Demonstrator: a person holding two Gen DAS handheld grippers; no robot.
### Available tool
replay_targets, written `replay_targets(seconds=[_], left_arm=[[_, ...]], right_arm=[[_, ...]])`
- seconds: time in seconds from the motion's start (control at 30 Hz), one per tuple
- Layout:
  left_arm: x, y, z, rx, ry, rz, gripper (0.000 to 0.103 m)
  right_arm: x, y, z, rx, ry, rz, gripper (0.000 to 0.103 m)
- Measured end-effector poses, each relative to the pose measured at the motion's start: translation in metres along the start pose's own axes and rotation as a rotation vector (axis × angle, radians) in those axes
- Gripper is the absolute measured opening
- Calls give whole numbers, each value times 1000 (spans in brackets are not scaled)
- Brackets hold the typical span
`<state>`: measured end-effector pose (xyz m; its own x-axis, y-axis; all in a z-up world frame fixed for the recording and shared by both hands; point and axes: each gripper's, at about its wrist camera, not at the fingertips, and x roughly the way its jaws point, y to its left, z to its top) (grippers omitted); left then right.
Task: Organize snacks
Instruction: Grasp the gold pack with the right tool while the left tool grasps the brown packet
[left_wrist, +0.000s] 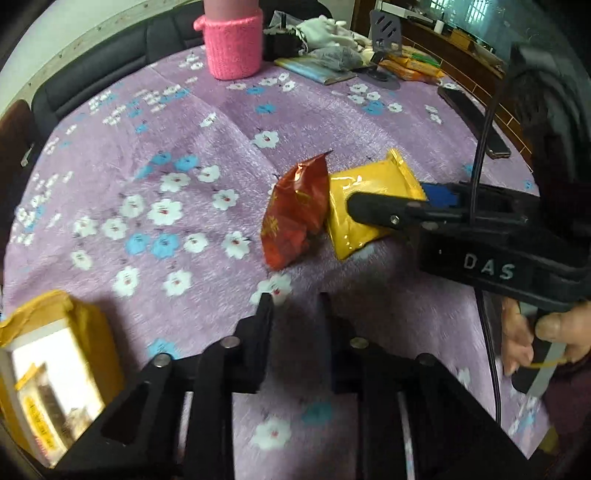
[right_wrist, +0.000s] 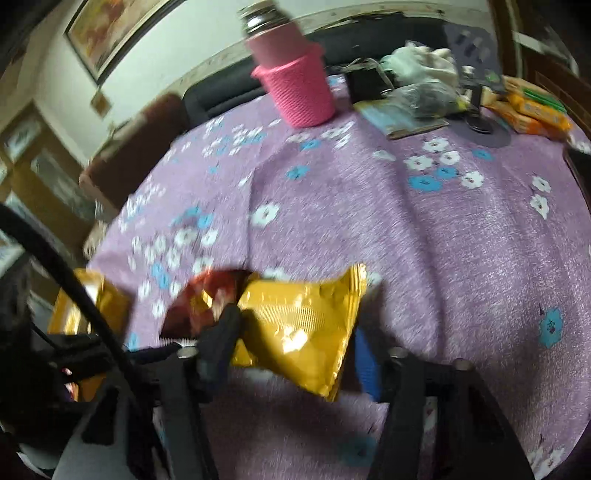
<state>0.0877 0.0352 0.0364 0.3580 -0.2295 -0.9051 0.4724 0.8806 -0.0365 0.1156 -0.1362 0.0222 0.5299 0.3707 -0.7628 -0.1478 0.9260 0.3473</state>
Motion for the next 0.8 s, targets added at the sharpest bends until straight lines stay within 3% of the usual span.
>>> replay_targets(seconds=[0.07, 0.1, 0.13, 0.27, 0.37, 0.47, 0.5, 0.53, 0.6, 0.67, 0.7, 0.8], left_arm=[[-13, 8, 3, -39, -43, -15, 60], [-18, 12, 6, -63, -74, -24, 78], [-22, 16, 12, -89, -112, -26, 87], [-7, 9, 36, -86, -150, 3, 88], [15, -2, 50, -51, -132, 34, 88], [35, -8, 51, -35, -74, 5, 84], [40, -11, 51, -28, -61, -1, 79], [43, -14, 50, -19, -48, 6, 70], [46, -26, 45, 29, -62, 62, 65], [43, -30, 42, 29, -69, 47, 47], [41, -32, 42, 29, -70, 54, 31], [37, -33, 39, 4, -74, 50, 30]], right_arm=[[-7, 4, -6, -25, -8, -2, 40], [-10, 4, -8, -26, -8, 6, 37], [-16, 2, -12, -18, -8, 22, 34], [-30, -4, -26, 29, -20, 70, 29], [-33, -6, -34, 50, -23, 104, 27], [-41, -13, -38, 79, -27, 122, 24], [-46, -15, -40, 85, -35, 122, 24], [-52, -19, -41, 95, -48, 111, 24], [-58, -27, -42, 122, -62, 112, 24], [-62, -36, -43, 151, -68, 113, 24], [-63, -39, -42, 159, -72, 110, 24], [-61, -43, -42, 178, -74, 132, 24]])
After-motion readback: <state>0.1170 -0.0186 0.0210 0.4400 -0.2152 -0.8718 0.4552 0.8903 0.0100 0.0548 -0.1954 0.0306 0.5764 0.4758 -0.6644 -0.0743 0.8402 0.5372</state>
